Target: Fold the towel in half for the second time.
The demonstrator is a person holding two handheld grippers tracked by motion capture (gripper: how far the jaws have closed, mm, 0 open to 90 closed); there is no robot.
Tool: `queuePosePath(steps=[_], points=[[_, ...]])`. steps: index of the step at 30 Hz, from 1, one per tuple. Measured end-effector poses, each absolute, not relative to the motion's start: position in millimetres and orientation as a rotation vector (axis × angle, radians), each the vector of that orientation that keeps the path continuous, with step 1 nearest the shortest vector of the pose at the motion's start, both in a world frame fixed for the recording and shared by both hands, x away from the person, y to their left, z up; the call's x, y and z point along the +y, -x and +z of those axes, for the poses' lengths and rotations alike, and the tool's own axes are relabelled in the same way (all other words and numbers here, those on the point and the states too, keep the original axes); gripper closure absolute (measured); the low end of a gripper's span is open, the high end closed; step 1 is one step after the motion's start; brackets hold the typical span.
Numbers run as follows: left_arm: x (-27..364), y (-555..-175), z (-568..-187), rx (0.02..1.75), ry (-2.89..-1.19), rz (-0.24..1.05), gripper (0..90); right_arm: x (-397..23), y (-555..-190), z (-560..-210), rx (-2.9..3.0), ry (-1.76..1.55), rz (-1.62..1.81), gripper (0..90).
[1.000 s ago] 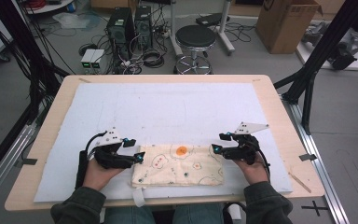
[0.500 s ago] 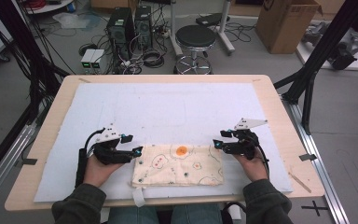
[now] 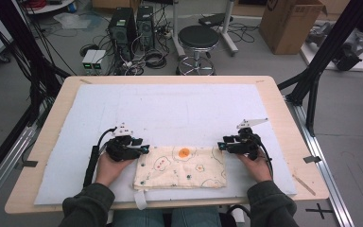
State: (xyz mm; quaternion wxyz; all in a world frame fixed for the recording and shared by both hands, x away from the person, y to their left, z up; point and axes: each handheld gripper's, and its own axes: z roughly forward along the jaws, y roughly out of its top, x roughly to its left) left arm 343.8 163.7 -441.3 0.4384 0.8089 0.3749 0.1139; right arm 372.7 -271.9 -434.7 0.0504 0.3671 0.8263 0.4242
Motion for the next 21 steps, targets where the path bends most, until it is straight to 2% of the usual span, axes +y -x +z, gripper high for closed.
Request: queuePosePath(steps=[7,9,10,11,14,21], points=[[160,-344,-445,0.935,-2.044,0.257,60.0,-260,-372,-440,2.606,-1.058,1.199,62.1],[158,-343,-445,0.923,-2.057,0.278,62.7,-259,-371,-440,2.627,-1.035,1.200,69.5],[158,-342,-445,0.911,-2.068,0.283,65.3,-258,-370,-440,2.625,-1.026,1.188,69.8],[158,-342,-445,0.905,-2.069,0.279,71.4,-257,-369,-440,2.631,-1.025,1.182,74.8],[156,-340,-444,0.887,-2.077,0.279,82.5,-256,-368,-440,2.648,-1.008,1.183,81.8],[161,-340,-437,0.884,-2.057,0.351,85.6,-253,-373,-433,2.679,-0.973,1.201,85.0]])
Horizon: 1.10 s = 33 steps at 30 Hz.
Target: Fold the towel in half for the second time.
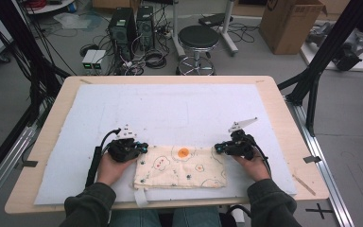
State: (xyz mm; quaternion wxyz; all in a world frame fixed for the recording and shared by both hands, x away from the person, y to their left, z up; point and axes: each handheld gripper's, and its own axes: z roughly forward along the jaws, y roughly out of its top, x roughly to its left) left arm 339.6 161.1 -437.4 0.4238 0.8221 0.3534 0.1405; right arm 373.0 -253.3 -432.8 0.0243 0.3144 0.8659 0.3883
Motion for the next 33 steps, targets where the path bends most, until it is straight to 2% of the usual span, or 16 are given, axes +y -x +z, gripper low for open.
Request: queuePosePath(steps=[16,25,33], points=[[184,-379,-415,0.966,-1.929,0.453,85.6,-226,-426,-409,2.576,-0.985,1.222,85.0],[186,-395,-433,0.991,-1.927,0.453,85.5,-223,-451,-434,2.565,-1.121,1.202,85.0],[190,-392,-429,0.963,-1.887,0.434,85.4,-228,-450,-428,2.528,-1.116,1.295,85.0]])
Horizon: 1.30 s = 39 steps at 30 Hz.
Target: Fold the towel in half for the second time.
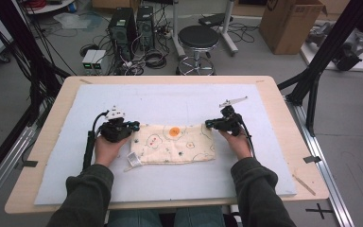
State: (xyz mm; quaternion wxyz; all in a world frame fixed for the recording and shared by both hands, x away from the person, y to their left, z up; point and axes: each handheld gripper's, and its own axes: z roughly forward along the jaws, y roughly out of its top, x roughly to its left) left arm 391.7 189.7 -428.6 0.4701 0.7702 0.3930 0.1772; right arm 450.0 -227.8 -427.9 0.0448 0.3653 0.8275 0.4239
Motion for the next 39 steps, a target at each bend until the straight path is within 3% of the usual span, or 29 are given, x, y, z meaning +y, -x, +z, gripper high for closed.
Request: queuePosePath(steps=[39], points=[[187,-322,-417,0.749,-1.993,0.493,85.1,-235,-393,-417,2.588,-0.875,1.423,84.6]])
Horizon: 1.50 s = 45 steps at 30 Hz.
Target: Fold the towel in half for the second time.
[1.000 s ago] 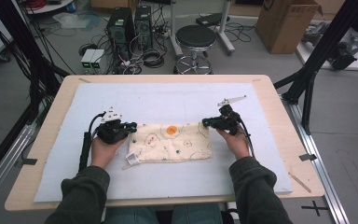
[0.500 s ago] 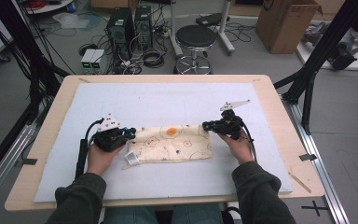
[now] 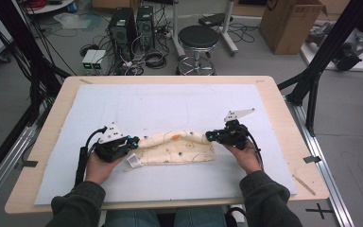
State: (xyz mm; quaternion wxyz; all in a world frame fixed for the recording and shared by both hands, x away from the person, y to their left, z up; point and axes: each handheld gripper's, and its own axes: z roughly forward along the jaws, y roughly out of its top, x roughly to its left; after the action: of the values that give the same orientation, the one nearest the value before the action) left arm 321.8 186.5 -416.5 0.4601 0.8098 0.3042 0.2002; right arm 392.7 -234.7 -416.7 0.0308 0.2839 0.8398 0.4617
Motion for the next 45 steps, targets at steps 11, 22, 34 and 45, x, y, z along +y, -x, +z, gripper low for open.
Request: queuePosePath(steps=[11,22,34,45], points=[[186,-306,-426,0.727,-2.056,0.502,85.0,-238,-373,-423,2.630,-0.828,1.399,84.5],[188,-296,-433,0.701,-2.098,0.486,84.6,-239,-356,-430,2.673,-0.787,1.370,83.9],[193,-290,-434,0.683,-2.107,0.413,72.8,-241,-346,-436,2.714,-0.791,1.402,73.6],[212,-283,-416,0.681,-2.031,0.348,51.5,-248,-341,-422,2.669,-0.811,1.499,50.1]])
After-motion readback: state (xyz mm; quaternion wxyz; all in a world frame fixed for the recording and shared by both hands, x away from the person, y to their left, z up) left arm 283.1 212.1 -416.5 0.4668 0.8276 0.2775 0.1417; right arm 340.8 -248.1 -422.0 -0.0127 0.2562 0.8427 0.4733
